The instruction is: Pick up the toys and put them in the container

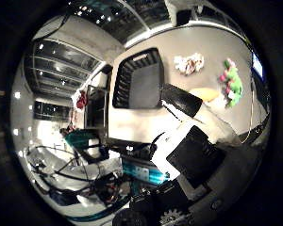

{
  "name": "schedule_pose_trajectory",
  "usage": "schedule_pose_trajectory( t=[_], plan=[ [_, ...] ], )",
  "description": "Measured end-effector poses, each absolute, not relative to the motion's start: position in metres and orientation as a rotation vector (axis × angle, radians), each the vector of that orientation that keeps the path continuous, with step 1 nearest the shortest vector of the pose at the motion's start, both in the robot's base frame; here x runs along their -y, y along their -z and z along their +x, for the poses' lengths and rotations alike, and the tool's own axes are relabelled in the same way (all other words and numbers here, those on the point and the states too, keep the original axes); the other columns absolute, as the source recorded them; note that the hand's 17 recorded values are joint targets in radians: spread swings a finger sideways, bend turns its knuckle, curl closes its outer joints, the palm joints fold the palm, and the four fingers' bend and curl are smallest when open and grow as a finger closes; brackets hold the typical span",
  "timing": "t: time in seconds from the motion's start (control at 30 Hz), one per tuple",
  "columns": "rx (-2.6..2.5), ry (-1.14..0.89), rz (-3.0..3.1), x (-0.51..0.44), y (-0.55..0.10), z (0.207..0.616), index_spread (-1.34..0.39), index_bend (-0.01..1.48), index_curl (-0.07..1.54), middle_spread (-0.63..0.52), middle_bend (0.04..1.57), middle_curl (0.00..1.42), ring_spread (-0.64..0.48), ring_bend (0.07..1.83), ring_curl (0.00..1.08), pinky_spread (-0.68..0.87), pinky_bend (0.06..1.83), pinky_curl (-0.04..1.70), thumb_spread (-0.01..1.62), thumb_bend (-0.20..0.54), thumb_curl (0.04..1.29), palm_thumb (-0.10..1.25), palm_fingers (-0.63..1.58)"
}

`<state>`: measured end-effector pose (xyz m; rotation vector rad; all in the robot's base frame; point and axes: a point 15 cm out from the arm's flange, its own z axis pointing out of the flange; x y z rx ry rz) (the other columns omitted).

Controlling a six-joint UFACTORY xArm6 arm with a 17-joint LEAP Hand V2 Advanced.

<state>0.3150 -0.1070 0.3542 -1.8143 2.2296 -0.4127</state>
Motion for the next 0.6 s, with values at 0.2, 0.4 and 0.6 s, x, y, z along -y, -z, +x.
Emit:
schedule_pose_trajectory(
  t=[0.2,0.4,0.6],
  plan=[
    [-2.385,0.477,-1.689,0.213,-0.323,0.326,-0.43,0.16,0.36,-0.04,0.21,0.32,0.12,0.23,0.18,0.41,0.26,0.24,1.08,-0.028,0.31,0.71,0.42],
    [-2.502,0.378,-1.625,0.274,-0.282,0.338,-0.38,0.14,0.3,0.01,0.2,0.33,0.16,0.27,0.2,0.41,0.31,0.26,1.07,-0.041,0.29,0.57,0.33],
    [-2.585,0.225,-1.573,0.307,-0.232,0.347,-0.3,0.13,0.26,0.09,0.2,0.33,0.21,0.28,0.22,0.42,0.39,0.29,1.02,-0.034,0.27,0.42,0.2]
  ],
)
